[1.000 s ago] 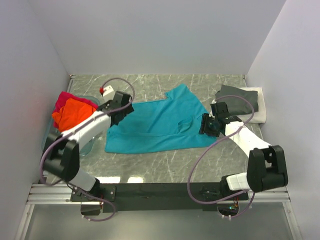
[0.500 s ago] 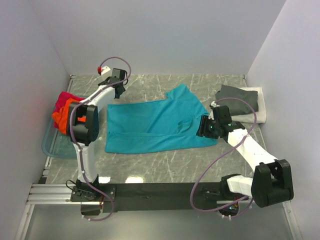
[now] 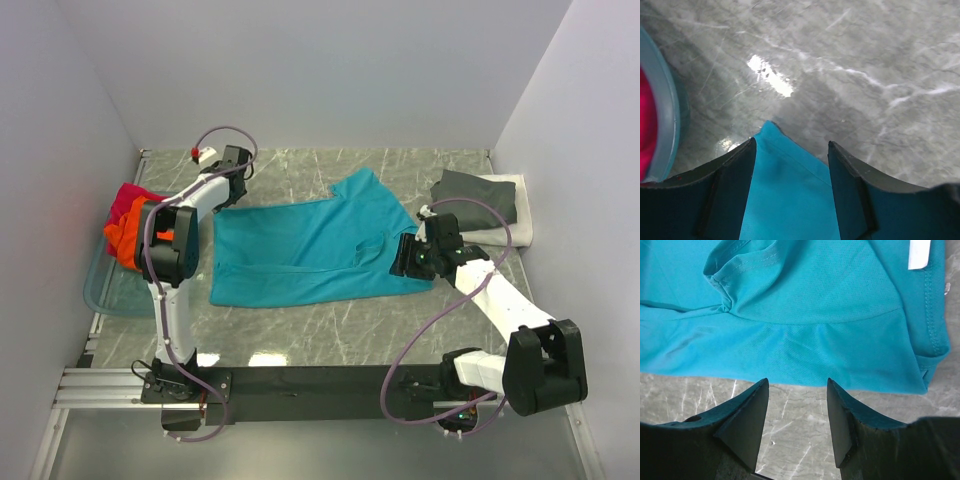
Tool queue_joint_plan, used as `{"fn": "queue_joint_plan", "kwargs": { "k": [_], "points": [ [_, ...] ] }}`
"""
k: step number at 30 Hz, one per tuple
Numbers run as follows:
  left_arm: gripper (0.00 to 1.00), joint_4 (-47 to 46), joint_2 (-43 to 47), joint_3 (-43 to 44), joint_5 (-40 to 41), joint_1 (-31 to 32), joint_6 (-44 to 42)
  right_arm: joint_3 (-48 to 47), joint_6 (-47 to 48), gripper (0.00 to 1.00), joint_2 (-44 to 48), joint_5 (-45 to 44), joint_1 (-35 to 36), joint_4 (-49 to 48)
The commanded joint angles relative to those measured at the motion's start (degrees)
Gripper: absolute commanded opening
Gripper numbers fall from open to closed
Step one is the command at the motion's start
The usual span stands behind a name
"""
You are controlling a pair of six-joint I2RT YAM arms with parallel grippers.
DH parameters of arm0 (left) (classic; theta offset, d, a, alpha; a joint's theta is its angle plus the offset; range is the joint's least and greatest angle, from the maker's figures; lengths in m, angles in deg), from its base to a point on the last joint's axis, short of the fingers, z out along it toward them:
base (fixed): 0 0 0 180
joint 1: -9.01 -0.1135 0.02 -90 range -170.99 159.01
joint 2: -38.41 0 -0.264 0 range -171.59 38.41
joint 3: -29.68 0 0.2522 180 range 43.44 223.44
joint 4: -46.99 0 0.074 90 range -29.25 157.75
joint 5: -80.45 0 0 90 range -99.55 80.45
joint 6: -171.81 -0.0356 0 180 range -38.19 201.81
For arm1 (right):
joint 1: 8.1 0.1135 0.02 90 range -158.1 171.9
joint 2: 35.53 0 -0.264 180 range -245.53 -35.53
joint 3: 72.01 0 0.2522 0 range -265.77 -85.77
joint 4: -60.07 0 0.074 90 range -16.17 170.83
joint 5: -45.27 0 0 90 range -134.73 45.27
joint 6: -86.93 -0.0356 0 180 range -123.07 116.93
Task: Fold and stack the t-shirts
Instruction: Fold the tshirt
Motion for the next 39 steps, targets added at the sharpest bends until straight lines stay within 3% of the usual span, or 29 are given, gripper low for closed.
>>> {"fn": "queue_joint_plan", "kwargs": {
  "k": [1,10,13,16,21,23,27,39],
  "points": [
    [0.65,1.0,-1.3,-1.4,0.9,-1.2,2.9,0.1,0.2,0.57,1.8,1.1,0.4,-1.9],
    [0.57,-0.1,-2.6,-1.7,0.0,-2.2,2.6,-0.4,0.4,0.57,2.4,0.7,0.4,-1.3],
    [0.50,-0.2,-3.5,-1.1,-0.5,-2.7,2.2,-1.0,0.5,0.57,2.0,0.4,0.4,-1.0],
    [0.36,-0.6,-3.7,-1.3,-0.6,-2.8,1.7,-2.2,0.5,0.57,1.2,0.1,0.4,-0.7],
    [0.19,-1.4,-2.9,-2.1,-1.0,-2.8,0.5,-9.6,0.9,0.57,-3.0,0.3,0.4,-0.3],
    [0.13,-1.7,-2.6,-2.3,-1.5,-2.8,-0.1,-14.8,1.5,0.57,-6.8,-0.5,0.4,-0.3],
    [0.11,-2.7,-1.8,-3.2,-2.7,-2.7,-1.2,-26.2,3.0,0.57,-16.0,-2.9,0.4,0.2],
    [0.08,-5.2,-0.6,-6.2,-6.9,-2.8,-3.3,-74.6,6.7,0.57,-55.7,-5.4,-0.3,5.4]
  ]
}}
